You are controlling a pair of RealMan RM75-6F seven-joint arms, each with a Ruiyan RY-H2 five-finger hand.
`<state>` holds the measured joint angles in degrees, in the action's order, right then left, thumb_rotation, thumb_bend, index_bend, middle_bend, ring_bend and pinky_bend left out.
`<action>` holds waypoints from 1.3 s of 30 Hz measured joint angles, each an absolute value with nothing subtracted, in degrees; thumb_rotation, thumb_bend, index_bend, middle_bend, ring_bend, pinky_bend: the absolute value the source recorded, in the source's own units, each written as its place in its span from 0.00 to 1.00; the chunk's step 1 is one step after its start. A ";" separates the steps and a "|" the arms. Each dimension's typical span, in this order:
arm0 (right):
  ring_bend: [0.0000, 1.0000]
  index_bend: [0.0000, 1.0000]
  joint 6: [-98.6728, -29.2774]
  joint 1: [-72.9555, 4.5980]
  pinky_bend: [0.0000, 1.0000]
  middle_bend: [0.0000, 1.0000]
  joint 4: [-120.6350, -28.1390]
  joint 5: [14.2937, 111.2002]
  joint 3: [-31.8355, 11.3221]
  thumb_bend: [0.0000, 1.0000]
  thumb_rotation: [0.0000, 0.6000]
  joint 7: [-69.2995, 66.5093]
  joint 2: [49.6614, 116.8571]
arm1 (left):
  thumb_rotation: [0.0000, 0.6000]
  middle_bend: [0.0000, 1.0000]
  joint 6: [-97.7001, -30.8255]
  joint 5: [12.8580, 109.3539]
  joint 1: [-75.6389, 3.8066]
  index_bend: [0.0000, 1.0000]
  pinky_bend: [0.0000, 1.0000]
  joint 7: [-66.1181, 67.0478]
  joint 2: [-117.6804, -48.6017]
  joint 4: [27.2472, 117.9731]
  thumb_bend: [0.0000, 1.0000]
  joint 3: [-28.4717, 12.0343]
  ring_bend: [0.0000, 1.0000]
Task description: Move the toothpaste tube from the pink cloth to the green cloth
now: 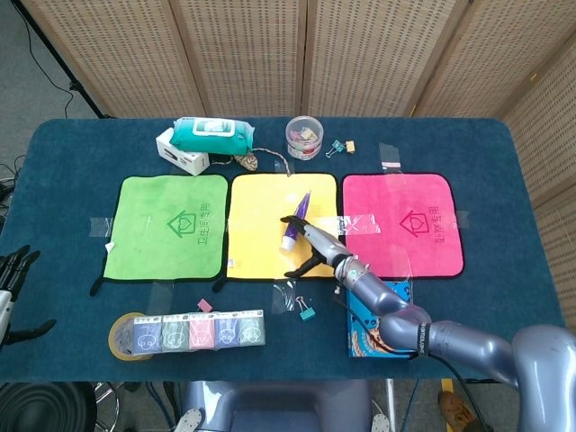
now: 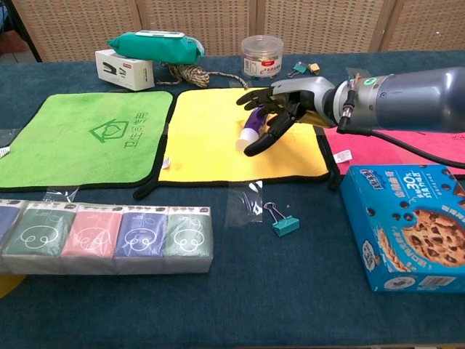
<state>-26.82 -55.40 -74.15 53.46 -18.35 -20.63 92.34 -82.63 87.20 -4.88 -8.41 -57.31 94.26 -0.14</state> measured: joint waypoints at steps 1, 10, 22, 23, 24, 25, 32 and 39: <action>0.00 0.00 -26.66 -55.78 0.00 0.00 -73.94 53.20 -18.39 0.00 1.00 -20.35 92.65 | 1.00 0.00 -82.65 87.18 -4.87 0.00 0.00 -8.46 -57.30 94.29 0.00 -0.14 0.00; 0.00 0.00 -25.97 -58.28 0.00 0.00 -72.75 50.80 -19.21 0.00 1.00 -19.08 94.68 | 1.00 0.00 -82.72 87.29 -4.83 0.00 0.00 -8.83 -57.14 94.29 0.00 -0.09 0.00; 0.00 0.00 -26.27 -61.24 0.00 0.00 -72.96 48.39 -21.46 0.00 1.00 -18.32 96.41 | 1.00 0.00 -83.04 87.68 -4.71 0.00 0.00 -9.47 -56.95 94.14 0.00 0.04 0.00; 0.00 0.00 -26.32 -61.38 0.00 0.00 -73.13 48.31 -21.55 0.00 1.00 -18.21 96.36 | 1.00 0.00 -83.06 87.68 -4.70 0.00 0.00 -9.53 -56.94 94.14 0.00 0.03 0.00; 0.00 0.00 -26.36 -61.50 0.00 0.00 -73.30 48.22 -21.61 0.00 1.00 -18.08 96.29 | 1.00 0.00 -83.08 87.66 -4.70 0.00 0.00 -9.54 -56.94 94.14 0.00 0.02 0.00; 0.00 0.00 -26.42 -61.65 0.00 0.00 -73.57 48.09 -21.64 0.00 1.00 -17.87 96.15 | 1.00 0.00 -83.08 87.64 -4.70 0.00 0.00 -9.51 -56.93 94.13 0.00 0.01 0.00; 0.00 0.00 -27.75 -61.61 0.00 0.00 -76.28 47.82 -21.35 0.00 1.00 -16.47 94.29 | 1.00 0.00 -83.01 87.74 -4.76 0.00 0.00 -9.64 -56.94 93.90 0.00 0.03 0.00; 0.00 0.00 -31.01 -59.25 0.00 0.00 -83.71 49.69 -20.79 0.00 1.00 -14.50 88.04 | 1.00 0.00 -82.69 88.84 -5.51 0.00 0.00 -10.54 -57.12 93.04 0.00 -0.06 0.00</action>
<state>-31.01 -59.25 -83.71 49.69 -20.79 -14.50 88.04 -82.69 88.84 -5.51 -10.54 -57.12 93.04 -0.06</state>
